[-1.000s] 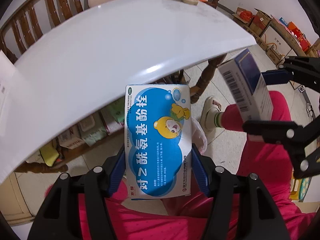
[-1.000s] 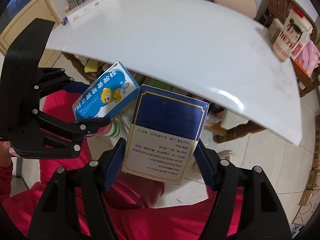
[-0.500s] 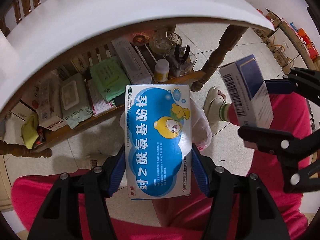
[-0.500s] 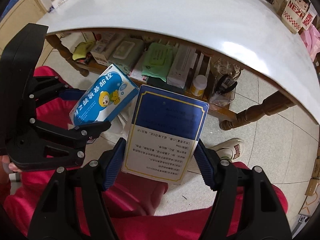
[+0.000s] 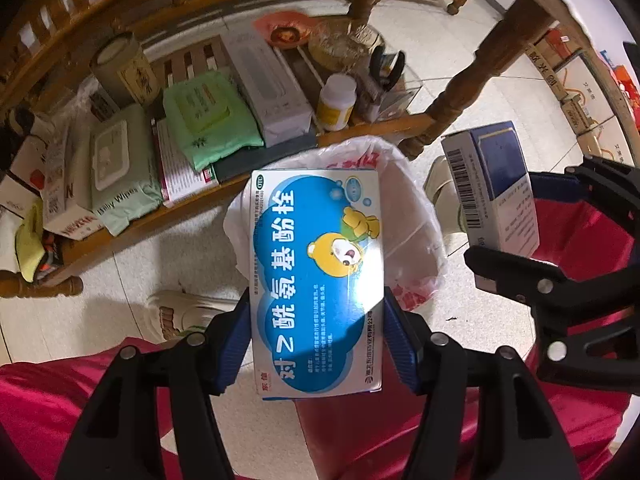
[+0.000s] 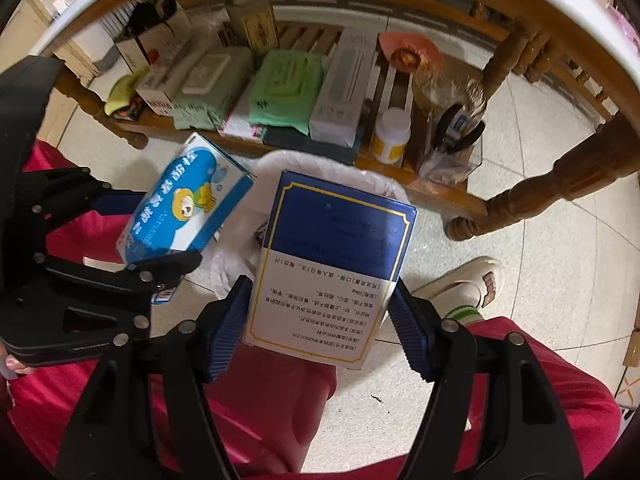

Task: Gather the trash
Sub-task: 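Carry the blue medicine box and white box down over the white bag with both tools, then open both tools to drop the two boxes into the bag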

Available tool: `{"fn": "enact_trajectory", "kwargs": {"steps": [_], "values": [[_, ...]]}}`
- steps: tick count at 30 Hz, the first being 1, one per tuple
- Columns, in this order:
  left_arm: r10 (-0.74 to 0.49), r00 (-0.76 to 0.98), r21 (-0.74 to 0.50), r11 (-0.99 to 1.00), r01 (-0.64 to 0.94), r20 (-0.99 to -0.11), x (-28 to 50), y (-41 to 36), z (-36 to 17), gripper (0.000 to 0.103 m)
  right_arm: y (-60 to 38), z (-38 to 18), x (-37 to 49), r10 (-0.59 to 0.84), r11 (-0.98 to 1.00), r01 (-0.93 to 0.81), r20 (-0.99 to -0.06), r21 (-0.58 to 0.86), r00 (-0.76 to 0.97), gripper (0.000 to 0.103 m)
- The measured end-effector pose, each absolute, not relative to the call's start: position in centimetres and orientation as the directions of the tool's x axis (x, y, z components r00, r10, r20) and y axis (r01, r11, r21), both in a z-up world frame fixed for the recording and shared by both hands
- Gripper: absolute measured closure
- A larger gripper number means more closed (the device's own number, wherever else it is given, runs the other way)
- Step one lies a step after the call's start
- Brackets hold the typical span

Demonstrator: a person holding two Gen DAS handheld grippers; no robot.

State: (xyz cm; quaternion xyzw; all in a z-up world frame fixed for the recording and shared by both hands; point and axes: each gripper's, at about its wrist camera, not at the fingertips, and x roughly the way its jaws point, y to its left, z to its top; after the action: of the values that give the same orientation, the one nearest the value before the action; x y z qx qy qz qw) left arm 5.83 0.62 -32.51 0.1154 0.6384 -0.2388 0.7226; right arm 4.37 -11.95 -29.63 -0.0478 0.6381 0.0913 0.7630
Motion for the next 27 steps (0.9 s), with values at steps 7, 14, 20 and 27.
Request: {"fn": "enact_trajectory", "kwargs": {"steps": [7, 14, 20, 27], "values": [[-0.18, -0.012, -0.166, 0.879, 0.447, -0.984, 8.1, 0.4, -36.5, 0.044, -12.0, -34.4, 5.6, 0.084, 0.982, -0.18, -0.992, 0.066, 0.093, 0.036], [-0.148, -0.078, -0.167, 0.894, 0.416, -0.986, 10.1, -0.4, -40.1, 0.044, -12.7, -37.9, 6.6, 0.079, 0.987, -0.143, -0.996, 0.073, 0.039, 0.036], [-0.136, -0.138, -0.18, 0.903, 0.39, -0.981, 11.2, -1.2, -42.7, 0.044, -13.2, -40.5, 7.6, 0.085, 0.988, -0.126, -0.996, 0.086, -0.009, 0.036], [-0.134, -0.19, -0.198, 0.906, 0.374, -0.973, 11.8, -1.9, -44.8, 0.044, -13.2, -42.9, 8.2, 0.104, 0.987, -0.113, -0.993, 0.11, -0.058, 0.036]]}}
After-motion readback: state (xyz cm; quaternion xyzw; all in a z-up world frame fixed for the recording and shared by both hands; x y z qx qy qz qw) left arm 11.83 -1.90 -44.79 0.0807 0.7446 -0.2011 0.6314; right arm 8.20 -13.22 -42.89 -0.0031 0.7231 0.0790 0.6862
